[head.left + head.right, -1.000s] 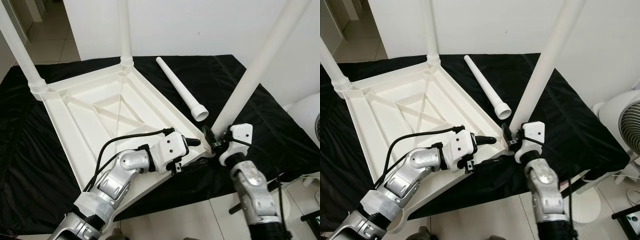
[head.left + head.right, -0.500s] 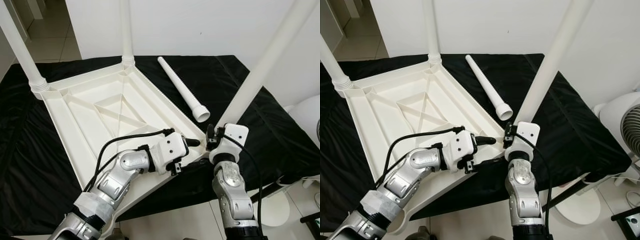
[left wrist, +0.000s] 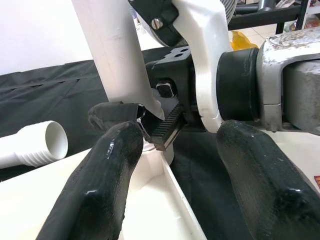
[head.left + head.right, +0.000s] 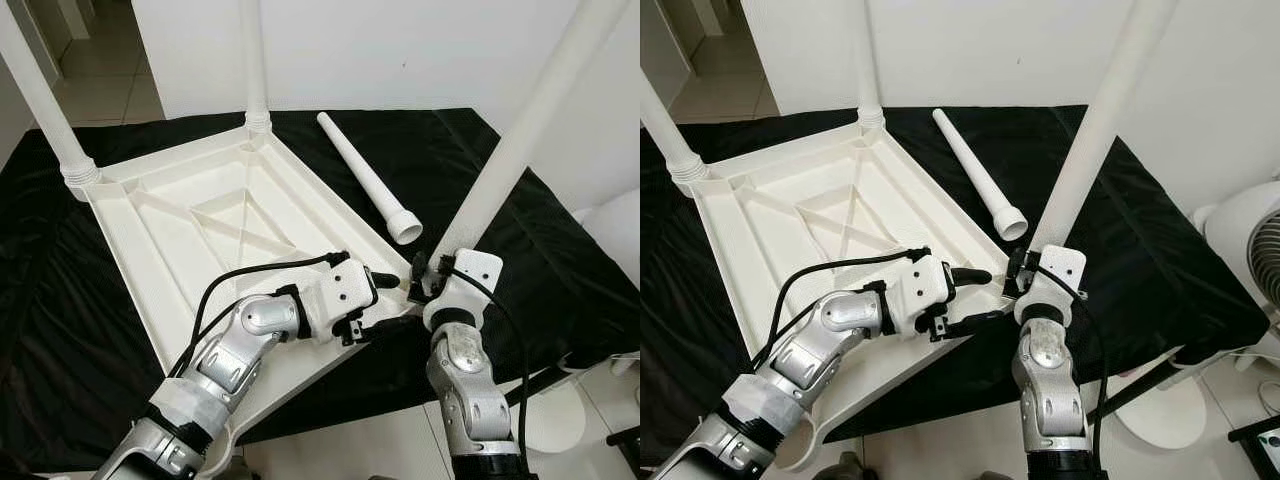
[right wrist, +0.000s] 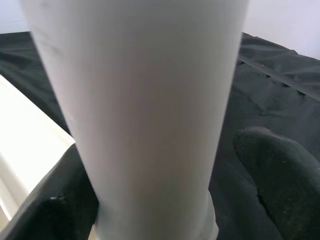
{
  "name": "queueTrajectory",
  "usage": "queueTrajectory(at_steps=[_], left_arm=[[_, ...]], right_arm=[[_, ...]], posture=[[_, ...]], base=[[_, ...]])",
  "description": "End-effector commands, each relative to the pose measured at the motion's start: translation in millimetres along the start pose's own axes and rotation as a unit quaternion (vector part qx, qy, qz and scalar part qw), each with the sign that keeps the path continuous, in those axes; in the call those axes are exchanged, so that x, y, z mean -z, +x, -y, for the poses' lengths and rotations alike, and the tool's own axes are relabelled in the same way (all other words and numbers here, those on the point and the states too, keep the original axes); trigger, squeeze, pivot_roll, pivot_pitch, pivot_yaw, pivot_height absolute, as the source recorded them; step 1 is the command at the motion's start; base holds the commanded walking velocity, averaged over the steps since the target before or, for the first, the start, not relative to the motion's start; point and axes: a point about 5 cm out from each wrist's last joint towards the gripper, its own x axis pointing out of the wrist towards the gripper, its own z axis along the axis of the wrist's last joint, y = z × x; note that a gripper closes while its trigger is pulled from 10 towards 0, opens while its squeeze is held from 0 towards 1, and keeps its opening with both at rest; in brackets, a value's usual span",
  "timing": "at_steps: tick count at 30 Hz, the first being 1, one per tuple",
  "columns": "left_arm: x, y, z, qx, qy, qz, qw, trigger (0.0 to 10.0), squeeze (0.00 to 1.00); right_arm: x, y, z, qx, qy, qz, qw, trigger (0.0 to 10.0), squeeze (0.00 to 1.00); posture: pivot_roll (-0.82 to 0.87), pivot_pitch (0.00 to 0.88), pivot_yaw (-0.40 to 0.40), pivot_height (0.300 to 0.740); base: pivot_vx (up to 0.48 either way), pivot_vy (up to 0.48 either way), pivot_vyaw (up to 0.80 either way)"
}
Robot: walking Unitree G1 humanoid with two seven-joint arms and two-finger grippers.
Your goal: Building children table
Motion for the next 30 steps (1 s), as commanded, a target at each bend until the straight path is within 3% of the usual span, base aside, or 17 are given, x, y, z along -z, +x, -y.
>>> queueTrajectory(at_steps=[1,6,12,14,17,28,29,30], left_arm=[[-1.6,1.2,-1.1,0.017,0.011,-0.001,1.000,10.0,0.00],[-2.9,2.8,-2.6,0.016,0.012,0.001,1.000,10.0,0.00],[-7.2,4.6,-2.9,0.027,0.016,0.009,0.999,10.0,0.00],[-7.2,4.6,-2.9,0.027,0.016,0.009,0.999,10.0,0.00],[-10.4,4.7,-6.8,0.021,0.021,0.012,0.999,10.0,0.00],[-13.7,7.7,0.2,0.026,0.012,0.025,0.999,10.0,0.00],[-13.5,8.0,1.0,0.028,0.010,0.026,0.999,10.0,0.00],[-13.2,8.2,1.3,0.029,0.010,0.026,0.999,10.0,0.00]], right_arm=[[5.9,-5.8,-1.6,-0.009,0.015,-0.016,1.000,10.0,0.00],[3.2,-5.1,2.1,-0.047,0.004,-0.007,0.999,10.0,0.00],[-7.6,3.0,17.9,-0.176,-0.042,0.028,0.983,10.0,0.00],[-7.6,3.0,17.9,-0.176,-0.042,0.028,0.983,10.0,0.00],[-10.2,11.7,24.3,-0.242,-0.071,0.043,0.967,10.0,0.00],[-12.7,25.4,19.8,-0.333,-0.088,0.039,0.938,10.0,0.00],[-11.4,27.7,20.0,-0.349,-0.090,0.033,0.932,6.8,0.00],[-9.7,29.1,20.2,-0.360,-0.094,0.028,0.928,0.0,0.00]], posture=[[-0.04,0.000,0.012,0.740],[-0.04,0.000,0.020,0.740],[-0.03,0.000,0.028,0.740],[-0.03,0.000,0.028,0.740],[-0.02,0.000,0.015,0.740],[-0.02,0.000,0.006,0.740],[-0.02,0.000,0.005,0.740],[-0.02,0.000,0.005,0.740]], base=[[0.000,0.000,0.00],[0.000,0.000,0.00],[0.000,0.000,0.00],[0.000,0.000,0.00],[0.000,0.000,0.00],[0.000,0.000,0.00],[0.000,0.000,0.00],[0.000,0.000,0.00]])
